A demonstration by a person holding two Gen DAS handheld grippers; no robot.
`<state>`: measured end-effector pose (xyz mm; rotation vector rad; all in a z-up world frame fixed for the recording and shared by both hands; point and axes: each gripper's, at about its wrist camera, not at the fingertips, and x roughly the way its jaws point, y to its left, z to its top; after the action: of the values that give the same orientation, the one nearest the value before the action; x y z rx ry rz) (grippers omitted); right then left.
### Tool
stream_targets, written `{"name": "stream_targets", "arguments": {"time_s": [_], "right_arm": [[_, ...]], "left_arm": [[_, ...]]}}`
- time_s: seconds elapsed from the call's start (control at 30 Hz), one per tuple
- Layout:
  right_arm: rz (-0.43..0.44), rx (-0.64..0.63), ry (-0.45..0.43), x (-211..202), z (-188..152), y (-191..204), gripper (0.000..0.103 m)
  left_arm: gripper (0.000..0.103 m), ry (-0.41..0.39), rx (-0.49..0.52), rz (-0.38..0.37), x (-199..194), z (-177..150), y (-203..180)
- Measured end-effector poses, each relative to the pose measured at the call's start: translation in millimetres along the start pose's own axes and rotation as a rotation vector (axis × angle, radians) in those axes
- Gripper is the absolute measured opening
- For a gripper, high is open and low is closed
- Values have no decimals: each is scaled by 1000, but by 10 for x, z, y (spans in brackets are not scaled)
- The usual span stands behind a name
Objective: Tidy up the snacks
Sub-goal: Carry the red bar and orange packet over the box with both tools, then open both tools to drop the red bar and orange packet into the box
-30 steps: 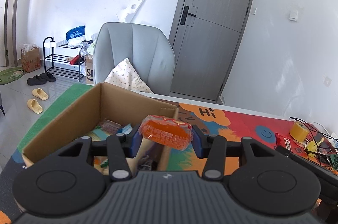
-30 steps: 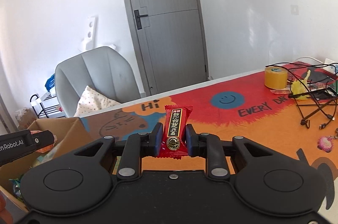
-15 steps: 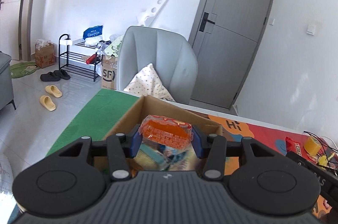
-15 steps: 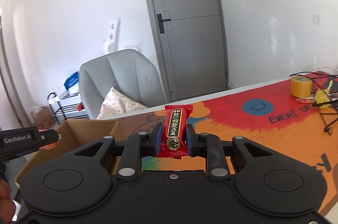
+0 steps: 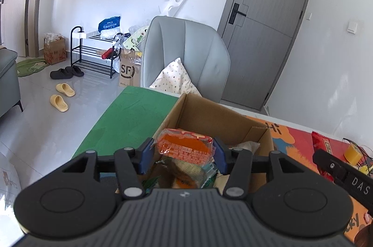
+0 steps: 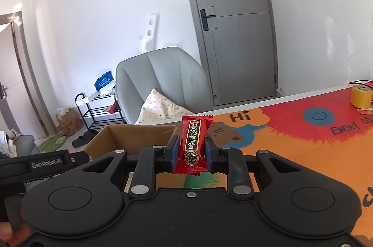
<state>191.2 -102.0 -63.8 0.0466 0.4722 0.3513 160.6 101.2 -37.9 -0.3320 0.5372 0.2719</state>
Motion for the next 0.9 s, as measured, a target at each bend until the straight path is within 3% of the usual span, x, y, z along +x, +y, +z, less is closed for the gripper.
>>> {"name": "stream_targets", "arguments": {"time_s": [0.17,0.9], "right_arm": [[27,-19,3,-21,-10,116,24],[121,-66,38,-141,-151,569,25]], "left_arm": [[80,-23,-14,-11,-76,6,89],[81,-52,-85,53,-378,-50,541]]}}
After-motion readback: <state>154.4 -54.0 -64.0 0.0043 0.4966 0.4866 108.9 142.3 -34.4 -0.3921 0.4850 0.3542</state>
